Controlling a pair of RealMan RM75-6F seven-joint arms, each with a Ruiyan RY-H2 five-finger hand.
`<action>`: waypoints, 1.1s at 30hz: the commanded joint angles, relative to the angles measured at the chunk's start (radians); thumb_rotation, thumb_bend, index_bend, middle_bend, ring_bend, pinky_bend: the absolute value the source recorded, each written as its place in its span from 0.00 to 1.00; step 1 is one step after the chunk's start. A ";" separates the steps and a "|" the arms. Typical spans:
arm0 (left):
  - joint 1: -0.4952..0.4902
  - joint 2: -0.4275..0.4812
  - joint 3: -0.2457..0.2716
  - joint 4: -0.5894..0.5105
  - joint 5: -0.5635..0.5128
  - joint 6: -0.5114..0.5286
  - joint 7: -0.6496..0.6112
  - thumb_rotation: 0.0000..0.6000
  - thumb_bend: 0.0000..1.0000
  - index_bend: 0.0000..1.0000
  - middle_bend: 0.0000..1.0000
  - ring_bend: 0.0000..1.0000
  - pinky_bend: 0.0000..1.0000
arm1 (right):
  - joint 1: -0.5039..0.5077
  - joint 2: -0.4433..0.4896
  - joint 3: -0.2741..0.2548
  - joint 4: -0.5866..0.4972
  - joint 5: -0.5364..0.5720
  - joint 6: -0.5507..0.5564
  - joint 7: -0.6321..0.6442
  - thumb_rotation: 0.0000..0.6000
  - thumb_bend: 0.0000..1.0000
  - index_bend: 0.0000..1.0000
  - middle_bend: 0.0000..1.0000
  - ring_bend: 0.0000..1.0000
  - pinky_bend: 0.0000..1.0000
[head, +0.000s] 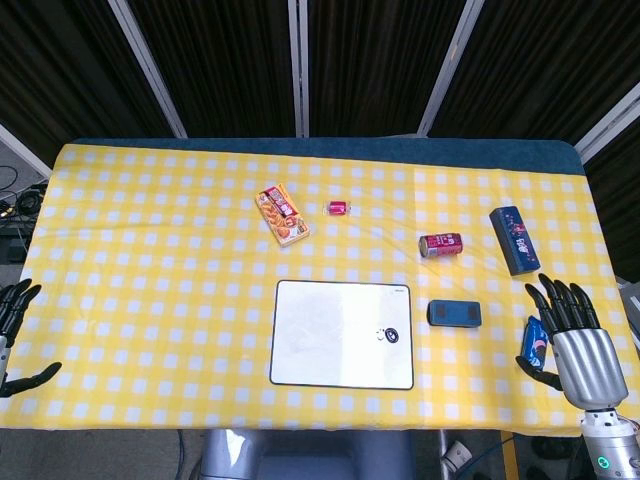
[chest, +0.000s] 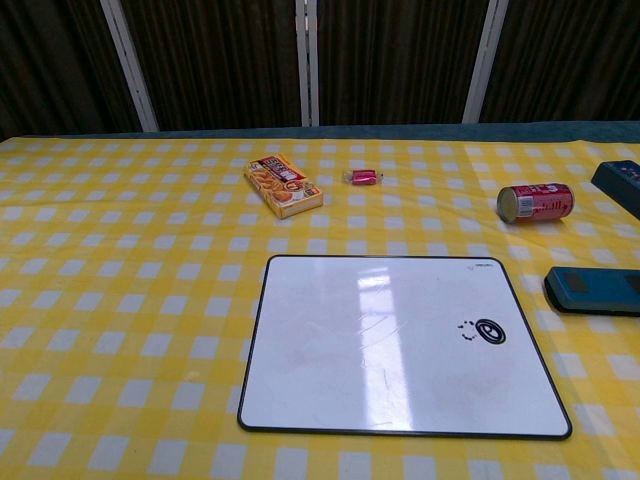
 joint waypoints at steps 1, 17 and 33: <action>0.000 -0.001 0.002 0.000 -0.004 -0.006 0.001 1.00 0.00 0.00 0.00 0.00 0.00 | 0.006 -0.003 0.001 0.004 0.012 -0.015 0.001 1.00 0.00 0.03 0.00 0.00 0.00; -0.036 -0.027 -0.023 -0.006 -0.067 -0.070 0.058 1.00 0.00 0.00 0.00 0.00 0.00 | 0.226 -0.110 0.052 0.189 0.157 -0.383 0.075 1.00 0.00 0.15 0.18 0.08 0.14; -0.043 -0.031 -0.030 -0.009 -0.102 -0.088 0.072 1.00 0.00 0.00 0.00 0.00 0.00 | 0.353 -0.302 0.049 0.349 0.218 -0.523 -0.066 1.00 0.01 0.25 0.29 0.21 0.29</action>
